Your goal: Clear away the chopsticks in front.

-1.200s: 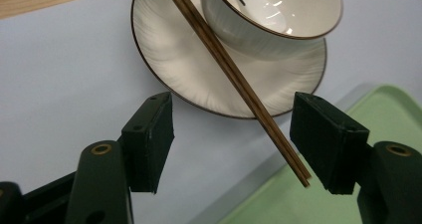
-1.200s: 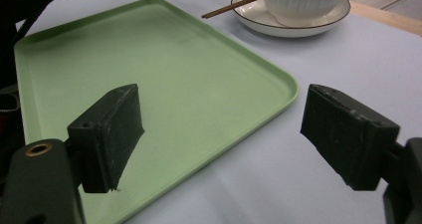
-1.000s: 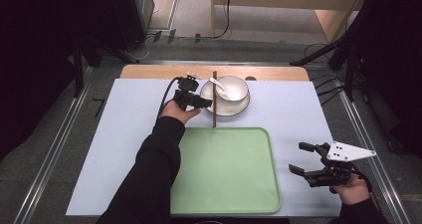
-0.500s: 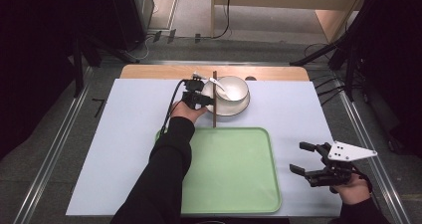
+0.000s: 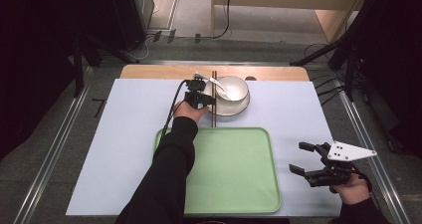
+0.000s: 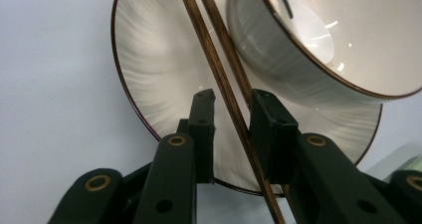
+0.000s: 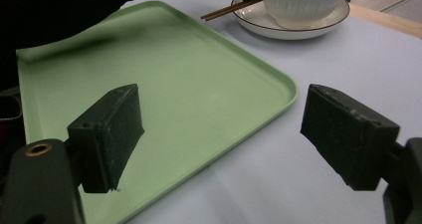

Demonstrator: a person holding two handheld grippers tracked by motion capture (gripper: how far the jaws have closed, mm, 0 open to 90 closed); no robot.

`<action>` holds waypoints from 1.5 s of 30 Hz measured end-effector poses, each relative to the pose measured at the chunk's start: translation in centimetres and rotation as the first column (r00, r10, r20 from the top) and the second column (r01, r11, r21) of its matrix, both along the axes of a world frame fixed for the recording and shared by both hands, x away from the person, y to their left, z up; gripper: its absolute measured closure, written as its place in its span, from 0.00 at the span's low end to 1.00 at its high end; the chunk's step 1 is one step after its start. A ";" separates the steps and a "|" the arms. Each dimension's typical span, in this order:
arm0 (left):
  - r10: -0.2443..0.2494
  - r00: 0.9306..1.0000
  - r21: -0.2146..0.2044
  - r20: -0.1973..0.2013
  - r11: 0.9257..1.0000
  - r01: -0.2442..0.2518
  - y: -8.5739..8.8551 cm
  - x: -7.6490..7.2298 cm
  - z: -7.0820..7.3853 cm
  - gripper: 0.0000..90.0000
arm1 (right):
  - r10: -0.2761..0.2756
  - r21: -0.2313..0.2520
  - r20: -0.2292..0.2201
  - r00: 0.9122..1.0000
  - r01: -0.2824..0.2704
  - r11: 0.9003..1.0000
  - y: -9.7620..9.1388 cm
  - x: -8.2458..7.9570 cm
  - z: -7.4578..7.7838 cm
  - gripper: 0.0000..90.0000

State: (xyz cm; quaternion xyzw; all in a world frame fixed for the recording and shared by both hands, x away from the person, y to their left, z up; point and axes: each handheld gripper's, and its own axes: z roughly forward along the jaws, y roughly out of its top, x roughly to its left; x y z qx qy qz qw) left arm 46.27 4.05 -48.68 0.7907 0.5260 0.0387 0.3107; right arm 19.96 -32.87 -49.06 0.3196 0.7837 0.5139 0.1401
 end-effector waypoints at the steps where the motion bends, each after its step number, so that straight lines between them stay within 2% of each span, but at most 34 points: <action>1: 0.000 1.000 0.000 0.000 1.000 0.000 0.0 0.0 0.0 0.82 | 0.000 0.000 0.000 1.000 0.000 1.000 0.0 0.0 0.0 0.19; 5: 0.031 0.999 0.010 -0.006 0.999 -0.031 0.0 0.3 -0.4 0.87 | 0.000 0.001 0.000 1.000 0.000 1.000 0.0 0.0 0.0 0.19; 7: 0.069 0.997 -0.008 -0.023 0.998 -0.069 0.1 0.5 -0.7 0.91 | 0.001 0.000 0.000 1.000 -0.001 1.000 0.0 0.0 0.0 0.19; 8: 0.069 0.997 -0.008 -0.023 0.998 -0.069 0.1 0.5 -0.7 0.92 | 0.001 0.000 0.001 1.000 -0.001 1.000 0.0 0.0 0.0 0.19; 9: 0.098 0.994 -0.035 -0.046 0.994 -0.100 0.2 0.7 -0.7 0.93 | 0.002 0.001 0.000 1.000 -0.002 1.000 0.0 0.0 0.0 0.19; 11: 0.114 0.992 -0.040 -0.050 0.992 -0.116 0.1 0.8 -0.8 0.94 | 0.003 0.000 0.001 1.000 -0.003 1.000 0.0 0.0 0.0 0.19; 18: 0.137 0.989 -0.036 -0.049 0.990 -0.139 0.1 0.8 -0.8 0.96 | 0.004 0.000 0.001 1.000 -0.004 1.000 0.0 0.0 0.0 0.19; 25: 0.134 0.988 -0.052 -0.071 0.989 -0.138 0.8 0.9 -0.2 0.97 | 0.004 0.000 0.001 1.000 -0.004 1.000 0.0 0.0 0.0 0.19; 27: 0.137 0.988 -0.078 -0.079 0.987 -0.143 1.8 0.9 0.6 0.97 | 0.004 -0.001 0.001 1.000 -0.004 1.000 0.0 0.0 0.0 0.19; 28: 0.137 0.988 -0.078 -0.079 0.987 -0.143 1.8 0.9 0.6 0.97 | 0.004 -0.001 0.001 1.000 -0.004 1.000 0.0 0.0 0.0 0.19; 30: 0.136 0.988 -0.084 -0.069 0.986 -0.142 3.0 0.7 1.6 0.97 | 0.002 -0.001 0.000 1.000 -0.002 1.000 0.0 0.0 0.0 0.19; 34: 0.130 0.990 -0.088 -0.061 0.987 -0.135 4.5 0.3 2.5 0.97 | 0.003 -0.002 0.001 1.000 -0.003 1.000 0.0 0.0 0.0 0.19; 36: 0.124 0.991 -0.085 -0.055 0.988 -0.128 6.0 -0.3 3.1 0.97 | 0.003 -0.003 0.001 1.000 -0.003 1.000 0.0 0.0 0.0 0.19; 37: 0.124 0.991 -0.085 -0.055 0.988 -0.128 6.0 -0.3 3.1 0.97 | 0.002 -0.004 0.001 1.000 -0.002 1.000 0.1 0.0 0.0 0.19; 38: 0.124 0.991 -0.097 -0.057 0.987 -0.129 7.0 -0.9 3.3 0.97 | 0.005 -0.006 0.002 1.000 -0.005 1.000 0.1 0.0 0.0 0.19; 41: 0.119 0.991 -0.104 -0.059 0.987 -0.125 7.9 -1.5 3.5 0.97 | 0.003 -0.009 0.002 1.000 -0.003 1.000 0.1 0.0 0.0 0.19; 45: 0.085 0.995 -0.091 -0.055 0.992 -0.089 9.8 -3.3 3.7 0.97 | 0.003 -0.009 0.001 1.000 -0.003 1.000 0.1 0.0 0.0 0.19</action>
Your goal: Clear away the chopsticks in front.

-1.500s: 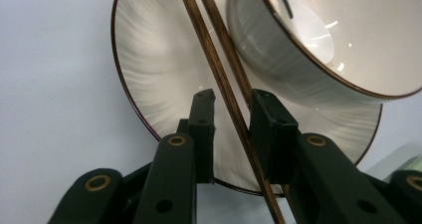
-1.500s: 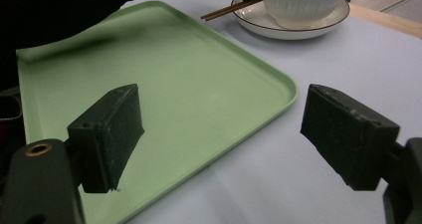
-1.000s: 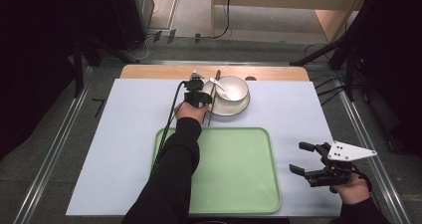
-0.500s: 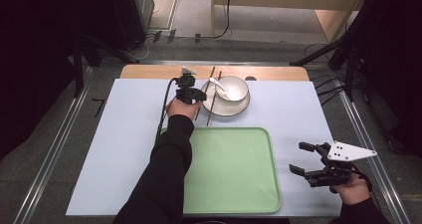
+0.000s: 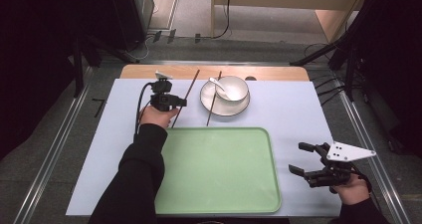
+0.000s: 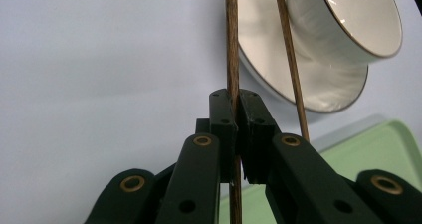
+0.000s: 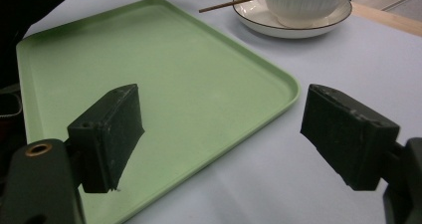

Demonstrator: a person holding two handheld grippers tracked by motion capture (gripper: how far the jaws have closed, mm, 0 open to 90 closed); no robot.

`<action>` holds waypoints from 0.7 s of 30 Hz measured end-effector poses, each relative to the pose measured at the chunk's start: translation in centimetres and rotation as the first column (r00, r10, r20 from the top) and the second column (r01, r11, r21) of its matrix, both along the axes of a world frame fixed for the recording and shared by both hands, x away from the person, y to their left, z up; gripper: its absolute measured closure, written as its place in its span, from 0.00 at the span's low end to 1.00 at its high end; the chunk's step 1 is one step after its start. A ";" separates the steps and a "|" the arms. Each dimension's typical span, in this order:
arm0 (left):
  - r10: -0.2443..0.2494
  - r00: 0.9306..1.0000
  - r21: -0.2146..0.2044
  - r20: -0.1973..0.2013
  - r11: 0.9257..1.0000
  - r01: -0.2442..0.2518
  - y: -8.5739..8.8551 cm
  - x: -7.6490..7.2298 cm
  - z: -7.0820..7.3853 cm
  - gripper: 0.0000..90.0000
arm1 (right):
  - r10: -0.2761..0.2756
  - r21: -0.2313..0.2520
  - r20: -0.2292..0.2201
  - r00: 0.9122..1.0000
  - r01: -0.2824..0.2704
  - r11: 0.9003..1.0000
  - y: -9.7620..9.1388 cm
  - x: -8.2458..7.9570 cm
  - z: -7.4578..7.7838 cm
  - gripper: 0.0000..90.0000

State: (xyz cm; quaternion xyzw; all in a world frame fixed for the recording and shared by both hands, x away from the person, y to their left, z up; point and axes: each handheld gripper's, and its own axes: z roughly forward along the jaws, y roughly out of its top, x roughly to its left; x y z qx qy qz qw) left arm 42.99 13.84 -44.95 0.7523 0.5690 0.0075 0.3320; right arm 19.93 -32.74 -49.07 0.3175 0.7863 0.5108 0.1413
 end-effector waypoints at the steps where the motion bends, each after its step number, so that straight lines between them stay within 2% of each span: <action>1: 0.000 1.000 0.000 0.000 1.000 0.000 0.0 0.0 0.0 0.97 | 0.000 0.000 0.000 1.000 0.000 1.000 0.0 0.0 0.0 0.19; 3: -0.003 1.000 -0.015 0.006 1.000 0.003 0.9 -1.2 0.3 0.97 | 0.001 -0.001 -0.002 1.000 -0.001 1.000 0.0 0.0 0.0 0.19; 5: -0.013 1.000 -0.007 0.020 1.000 0.013 1.3 -2.2 0.5 0.97 | 0.001 -0.002 -0.005 1.000 -0.001 1.000 0.0 0.0 -0.1 0.19; 6: -0.013 1.000 -0.007 0.020 1.000 0.013 1.3 -2.2 0.5 0.97 | 0.000 -0.003 -0.005 1.000 0.000 1.000 0.0 0.0 -0.1 0.19; 7: -0.024 0.999 0.017 0.035 1.000 0.024 1.4 -2.8 0.6 0.97 | 0.000 -0.003 -0.007 1.000 0.000 1.000 0.0 0.0 -0.1 0.19; 8: -0.045 0.997 0.060 0.056 0.997 0.042 1.6 -3.8 0.7 0.97 | -0.001 -0.004 -0.007 1.000 0.001 1.000 0.0 0.0 -0.1 0.19; 10: -0.050 0.997 0.058 0.061 0.997 0.046 1.7 -4.3 0.7 0.97 | -0.002 -0.003 -0.006 1.000 0.002 1.000 0.0 0.0 -0.1 0.19; 11: -0.057 0.997 0.035 0.055 0.998 0.055 2.1 -5.4 0.6 0.97 | -0.002 -0.001 -0.007 1.000 0.002 1.000 0.0 0.0 -0.1 0.19; 13: -0.063 0.996 0.033 0.057 0.998 0.062 2.3 -5.9 0.5 0.97 | -0.001 -0.002 -0.007 1.000 0.001 1.000 0.0 0.0 -0.1 0.19; 14: -0.073 0.996 0.025 0.053 0.997 0.072 2.7 -6.9 0.4 0.97 | 0.001 -0.002 -0.006 1.000 -0.001 1.000 0.1 0.0 -0.1 0.19; 16: -0.073 0.996 0.008 0.048 0.997 0.073 3.1 -7.9 0.2 0.97 | 0.000 -0.003 -0.007 1.000 0.000 1.000 0.1 0.1 -0.1 0.19; 17: -0.073 0.996 0.008 0.048 0.997 0.073 3.1 -7.9 0.2 0.97 | 0.000 -0.003 -0.007 1.000 0.000 1.000 0.1 0.1 -0.1 0.19; 19: -0.077 0.996 -0.003 0.045 0.997 0.077 3.4 -8.9 0.0 0.97 | 0.001 -0.004 -0.008 1.000 -0.001 1.000 0.1 0.2 -0.1 0.19; 21: -0.077 0.996 0.007 0.054 0.997 0.077 3.6 -9.9 -0.2 0.97 | 0.001 -0.006 -0.011 1.000 -0.002 1.000 0.2 0.2 -0.1 0.19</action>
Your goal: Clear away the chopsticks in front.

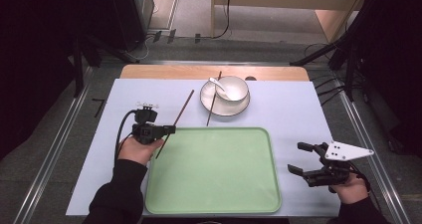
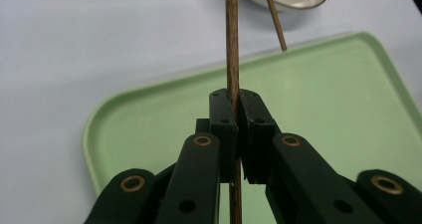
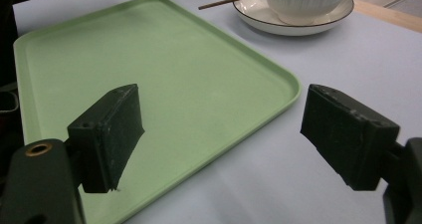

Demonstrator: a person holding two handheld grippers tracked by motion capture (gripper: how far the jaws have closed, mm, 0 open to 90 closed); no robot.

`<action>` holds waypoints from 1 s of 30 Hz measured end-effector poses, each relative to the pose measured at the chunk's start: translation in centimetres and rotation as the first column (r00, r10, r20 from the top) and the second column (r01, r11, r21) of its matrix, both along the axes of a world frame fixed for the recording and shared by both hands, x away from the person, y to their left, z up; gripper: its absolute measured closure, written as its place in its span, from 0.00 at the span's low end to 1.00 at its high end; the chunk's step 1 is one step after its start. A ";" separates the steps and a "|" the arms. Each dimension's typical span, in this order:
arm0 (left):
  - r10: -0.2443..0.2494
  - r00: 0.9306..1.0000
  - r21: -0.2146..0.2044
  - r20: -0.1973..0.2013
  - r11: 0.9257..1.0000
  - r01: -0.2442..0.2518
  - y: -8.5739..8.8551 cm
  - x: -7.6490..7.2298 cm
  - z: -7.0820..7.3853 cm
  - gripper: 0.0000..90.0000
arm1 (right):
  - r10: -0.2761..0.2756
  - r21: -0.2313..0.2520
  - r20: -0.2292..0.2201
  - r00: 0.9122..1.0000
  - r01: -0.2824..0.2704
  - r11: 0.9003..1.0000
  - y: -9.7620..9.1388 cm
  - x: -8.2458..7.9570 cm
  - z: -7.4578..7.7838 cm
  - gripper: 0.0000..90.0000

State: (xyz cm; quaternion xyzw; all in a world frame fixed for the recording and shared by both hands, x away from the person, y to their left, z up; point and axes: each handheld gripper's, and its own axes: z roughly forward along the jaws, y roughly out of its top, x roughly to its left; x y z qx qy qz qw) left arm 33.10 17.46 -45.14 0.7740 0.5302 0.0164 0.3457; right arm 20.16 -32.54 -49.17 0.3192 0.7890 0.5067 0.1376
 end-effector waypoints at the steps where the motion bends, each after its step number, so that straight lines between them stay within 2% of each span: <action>1: 0.000 1.000 -0.007 0.000 1.000 0.000 0.2 -0.4 -0.2 0.97 | 0.003 0.001 0.002 1.000 -0.003 1.000 0.0 0.0 0.0 0.19; 4: 0.007 1.000 -0.015 -0.001 1.000 -0.007 0.7 -1.7 -0.8 0.97 | 0.007 0.000 0.001 1.000 -0.007 1.000 0.2 0.2 0.0 0.19; 6: 0.017 1.000 -0.033 -0.020 0.999 -0.018 1.0 -2.7 -1.5 0.97 | 0.007 -0.001 0.000 1.000 -0.007 1.000 0.2 0.2 0.0 0.19; 7: 0.017 1.000 -0.033 -0.020 0.999 -0.018 1.0 -2.7 -1.5 0.97 | 0.006 -0.001 0.002 1.000 -0.006 1.000 0.2 0.2 0.0 0.19; 13: 0.018 0.999 -0.021 -0.040 1.000 -0.019 1.3 -5.0 -2.3 0.97 | 0.016 0.001 0.003 1.000 -0.016 1.000 0.3 0.3 0.0 0.19; 17: 0.031 0.998 -0.032 -0.052 0.999 -0.033 1.6 -5.9 -2.6 0.97 | 0.019 -0.001 0.004 1.000 -0.019 1.000 0.4 0.4 0.0 0.19; 19: 0.047 0.997 -0.006 -0.053 0.999 -0.048 1.6 -6.9 -3.2 0.97 | 0.020 0.000 0.002 1.000 -0.020 1.000 0.5 0.4 0.0 0.19; 20: 0.046 0.997 -0.009 -0.069 0.999 -0.047 1.7 -7.2 -3.5 0.96 | 0.021 0.000 0.004 1.000 -0.021 1.000 0.5 0.4 0.0 0.19; 23: 0.054 0.995 -0.011 -0.086 0.998 -0.055 2.1 -8.0 -3.7 0.96 | 0.021 0.000 0.006 1.000 -0.021 1.000 0.5 0.4 0.1 0.19; 26: 0.068 0.994 -0.005 -0.086 0.998 -0.069 2.4 -8.5 -3.8 0.96 | 0.021 0.000 0.005 1.000 -0.021 1.000 0.5 0.4 0.0 0.19; 28: 0.078 0.991 -0.002 -0.112 0.997 -0.079 2.6 -9.0 -4.2 0.96 | 0.020 -0.001 0.004 1.000 -0.020 1.000 0.5 0.4 0.0 0.19; 30: 0.078 0.990 0.000 -0.118 0.997 -0.079 2.6 -9.1 -4.4 0.96 | 0.022 0.000 0.004 1.000 -0.022 1.000 0.5 0.4 0.1 0.19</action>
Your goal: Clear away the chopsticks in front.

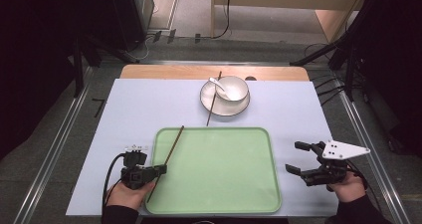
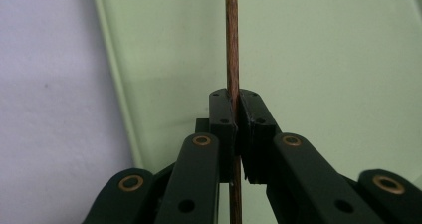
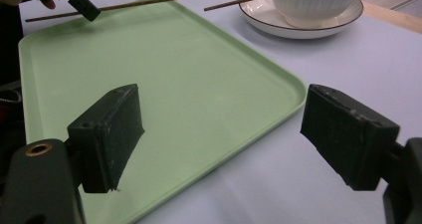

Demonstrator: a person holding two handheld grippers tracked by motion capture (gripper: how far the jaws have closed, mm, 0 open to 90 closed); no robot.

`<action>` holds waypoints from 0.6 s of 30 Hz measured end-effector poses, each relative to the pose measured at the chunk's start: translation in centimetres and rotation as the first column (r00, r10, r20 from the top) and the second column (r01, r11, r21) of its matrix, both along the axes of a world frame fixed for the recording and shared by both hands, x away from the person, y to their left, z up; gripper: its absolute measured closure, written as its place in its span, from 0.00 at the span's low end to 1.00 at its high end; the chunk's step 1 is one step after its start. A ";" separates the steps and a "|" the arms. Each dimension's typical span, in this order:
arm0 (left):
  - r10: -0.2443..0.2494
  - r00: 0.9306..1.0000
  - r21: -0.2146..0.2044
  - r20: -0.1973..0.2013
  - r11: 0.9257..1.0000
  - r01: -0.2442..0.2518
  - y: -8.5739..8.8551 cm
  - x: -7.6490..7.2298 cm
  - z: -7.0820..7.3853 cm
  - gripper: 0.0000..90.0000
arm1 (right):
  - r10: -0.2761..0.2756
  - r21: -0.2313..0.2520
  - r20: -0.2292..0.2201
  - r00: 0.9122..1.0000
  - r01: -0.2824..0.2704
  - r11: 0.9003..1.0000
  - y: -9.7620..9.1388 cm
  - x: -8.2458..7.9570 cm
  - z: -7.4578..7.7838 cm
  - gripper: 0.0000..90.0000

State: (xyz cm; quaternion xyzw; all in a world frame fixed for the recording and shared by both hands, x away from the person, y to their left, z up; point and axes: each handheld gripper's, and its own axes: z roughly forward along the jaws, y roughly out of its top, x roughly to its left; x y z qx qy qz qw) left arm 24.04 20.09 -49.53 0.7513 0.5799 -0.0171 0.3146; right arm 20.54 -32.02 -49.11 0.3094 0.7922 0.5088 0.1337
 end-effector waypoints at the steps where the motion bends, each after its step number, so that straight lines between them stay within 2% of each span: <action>1: 0.001 1.000 0.008 -0.005 1.000 -0.001 0.0 0.0 -0.2 0.96 | 0.001 -0.002 0.000 1.000 -0.001 1.000 0.0 0.0 0.0 0.19; 3: 0.006 0.999 0.030 -0.032 1.000 -0.005 0.1 0.4 -1.0 0.96 | 0.002 -0.001 0.000 1.000 -0.002 1.000 0.0 0.0 0.0 0.19; 5: 0.006 0.999 -0.003 -0.042 1.000 -0.006 0.3 0.6 -1.1 0.96 | 0.003 -0.004 -0.001 1.000 -0.003 1.000 0.1 0.0 0.0 0.19; 8: -0.002 0.999 0.019 -0.032 1.000 0.002 0.1 0.5 -1.0 0.96 | 0.003 -0.004 0.001 1.000 -0.003 1.000 0.1 0.0 0.0 0.19; 9: -0.012 1.000 0.046 -0.023 0.999 0.013 -0.2 0.4 -0.9 0.96 | 0.002 -0.002 -0.001 1.000 -0.002 1.000 0.0 0.0 0.0 0.19; 11: -0.012 1.000 0.051 -0.016 0.999 0.013 -0.4 0.4 -0.9 0.96 | 0.002 -0.003 -0.002 1.000 -0.002 1.000 0.1 0.0 -0.1 0.19; 16: -0.015 1.000 0.035 -0.021 0.999 0.016 -0.1 0.6 -1.0 0.95 | 0.005 -0.006 0.001 1.000 -0.005 1.000 0.0 0.0 0.0 0.19; 18: -0.024 0.999 0.023 -0.023 0.999 0.025 -0.1 0.6 -1.0 0.92 | 0.002 -0.005 -0.001 1.000 -0.002 1.000 0.0 0.0 0.0 0.19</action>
